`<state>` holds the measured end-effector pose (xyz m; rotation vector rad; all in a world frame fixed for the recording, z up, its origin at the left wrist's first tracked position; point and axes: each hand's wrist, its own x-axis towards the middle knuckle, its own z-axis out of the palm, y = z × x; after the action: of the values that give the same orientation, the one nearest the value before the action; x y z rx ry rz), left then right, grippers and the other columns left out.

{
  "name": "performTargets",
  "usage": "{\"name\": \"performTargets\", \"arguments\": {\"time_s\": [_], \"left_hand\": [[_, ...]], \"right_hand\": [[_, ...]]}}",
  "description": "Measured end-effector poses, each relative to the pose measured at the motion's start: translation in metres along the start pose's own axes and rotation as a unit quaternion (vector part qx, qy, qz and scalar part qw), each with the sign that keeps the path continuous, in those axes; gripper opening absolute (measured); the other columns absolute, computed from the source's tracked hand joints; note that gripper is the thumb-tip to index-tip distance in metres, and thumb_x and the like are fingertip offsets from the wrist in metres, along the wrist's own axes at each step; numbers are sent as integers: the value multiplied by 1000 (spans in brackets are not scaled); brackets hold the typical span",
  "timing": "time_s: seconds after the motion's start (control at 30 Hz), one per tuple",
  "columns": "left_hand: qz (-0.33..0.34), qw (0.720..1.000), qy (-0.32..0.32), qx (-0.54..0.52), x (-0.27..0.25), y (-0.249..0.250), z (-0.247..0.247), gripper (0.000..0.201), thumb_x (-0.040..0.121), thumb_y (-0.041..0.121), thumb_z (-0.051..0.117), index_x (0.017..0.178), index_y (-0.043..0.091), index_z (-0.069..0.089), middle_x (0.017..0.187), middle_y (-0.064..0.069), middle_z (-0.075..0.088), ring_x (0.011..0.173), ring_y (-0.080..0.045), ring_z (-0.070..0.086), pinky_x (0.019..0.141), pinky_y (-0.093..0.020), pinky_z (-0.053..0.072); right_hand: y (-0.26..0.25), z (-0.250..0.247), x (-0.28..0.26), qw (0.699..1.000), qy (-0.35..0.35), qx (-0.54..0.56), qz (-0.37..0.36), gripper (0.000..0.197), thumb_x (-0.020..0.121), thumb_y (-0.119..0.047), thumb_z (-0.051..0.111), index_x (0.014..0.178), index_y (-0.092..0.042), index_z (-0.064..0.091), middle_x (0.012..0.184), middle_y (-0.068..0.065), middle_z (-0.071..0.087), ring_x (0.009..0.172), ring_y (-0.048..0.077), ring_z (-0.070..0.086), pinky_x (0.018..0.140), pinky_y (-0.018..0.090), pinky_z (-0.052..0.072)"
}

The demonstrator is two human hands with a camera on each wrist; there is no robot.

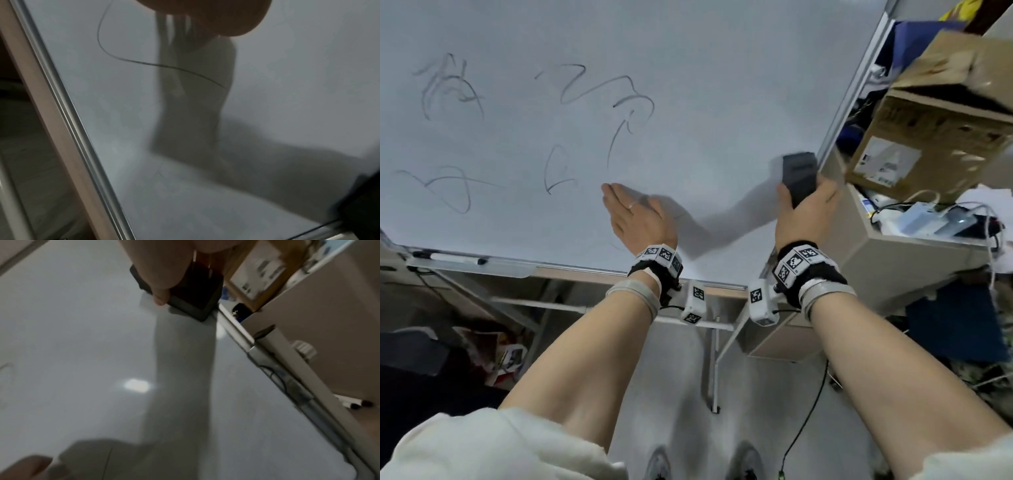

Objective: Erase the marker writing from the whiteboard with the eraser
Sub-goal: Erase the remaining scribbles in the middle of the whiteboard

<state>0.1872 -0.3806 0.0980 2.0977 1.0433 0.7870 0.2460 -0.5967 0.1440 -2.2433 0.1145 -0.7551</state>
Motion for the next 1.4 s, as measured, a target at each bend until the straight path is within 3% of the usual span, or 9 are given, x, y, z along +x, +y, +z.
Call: {"name": "performTargets", "arguments": {"time_s": [0.33, 0.53, 0.63, 0.73, 0.87, 1.0, 1.17, 1.3, 1.4], "left_hand": [[16, 1000, -7, -12, 4, -10, -3, 69, 104, 36, 37, 159, 4, 9, 168, -7, 5, 155, -22, 10, 123, -42, 22], [59, 997, -10, -40, 20, -24, -23, 56, 103, 28, 42, 152, 2, 32, 162, -11, 26, 149, -27, 28, 120, -45, 29], [95, 995, 9, -34, 28, -39, -41, 54, 100, 23, 43, 149, 1, 37, 156, -15, 35, 143, -31, 38, 118, -41, 34], [43, 999, 17, 9, 36, -68, -58, 55, 101, 26, 44, 149, 0, 35, 161, -13, 27, 143, -31, 40, 116, -42, 38], [-38, 998, -34, 40, 50, -112, -69, 59, 102, 19, 45, 154, 1, 26, 164, -12, 22, 149, -30, 31, 122, -41, 30], [-31, 992, -116, 48, 62, -134, -60, 60, 101, 13, 42, 156, -1, 22, 167, -9, 12, 151, -29, 27, 123, -39, 28], [-22, 992, -122, 1, 60, -147, -51, 67, 95, 1, 39, 157, 0, 14, 168, -6, 4, 153, -23, 21, 124, -38, 28], [2, 992, -130, -3, 61, -160, -56, 67, 95, 2, 44, 157, 3, 19, 167, 1, 6, 150, -18, 29, 115, -37, 41], [-21, 989, -144, -5, 64, -157, -64, 63, 95, 4, 45, 156, 8, 27, 165, 11, 9, 134, -16, 51, 91, -35, 55]], "right_hand": [[30, 21, -36, 998, -39, 2, 51, 55, 78, -47, 74, 109, -15, 41, 114, 10, 46, 97, 36, 54, 71, 51, 54], [-24, 24, -15, 995, 51, 81, -17, 54, 78, -38, 77, 115, -7, 54, 116, 13, 50, 106, 32, 50, 76, 34, 42], [-48, 48, -44, 993, -13, 93, -68, 56, 75, -39, 79, 114, -8, 54, 117, 11, 50, 108, 30, 49, 80, 34, 45], [-60, 77, -79, 986, -79, 92, -112, 56, 71, -34, 85, 111, -9, 56, 117, 11, 52, 110, 33, 49, 82, 42, 51], [-71, 100, -107, 979, -122, 71, -148, 55, 67, -29, 89, 108, -11, 58, 114, 12, 54, 108, 34, 50, 81, 42, 50], [-72, 119, -131, 967, -168, 33, -188, 53, 65, -30, 90, 105, -14, 60, 112, 10, 55, 105, 30, 48, 82, 34, 41], [-65, 142, -162, 952, -209, -4, -222, 52, 62, -27, 91, 102, -15, 62, 108, 11, 55, 100, 30, 49, 80, 39, 45], [-68, 150, -179, 939, -251, -32, -235, 54, 59, -25, 94, 103, -16, 63, 107, 9, 55, 100, 30, 49, 84, 41, 45], [-74, 146, -181, 939, -260, -47, -220, 55, 59, -26, 94, 104, -19, 63, 109, 7, 56, 103, 30, 50, 84, 42, 46]]}}
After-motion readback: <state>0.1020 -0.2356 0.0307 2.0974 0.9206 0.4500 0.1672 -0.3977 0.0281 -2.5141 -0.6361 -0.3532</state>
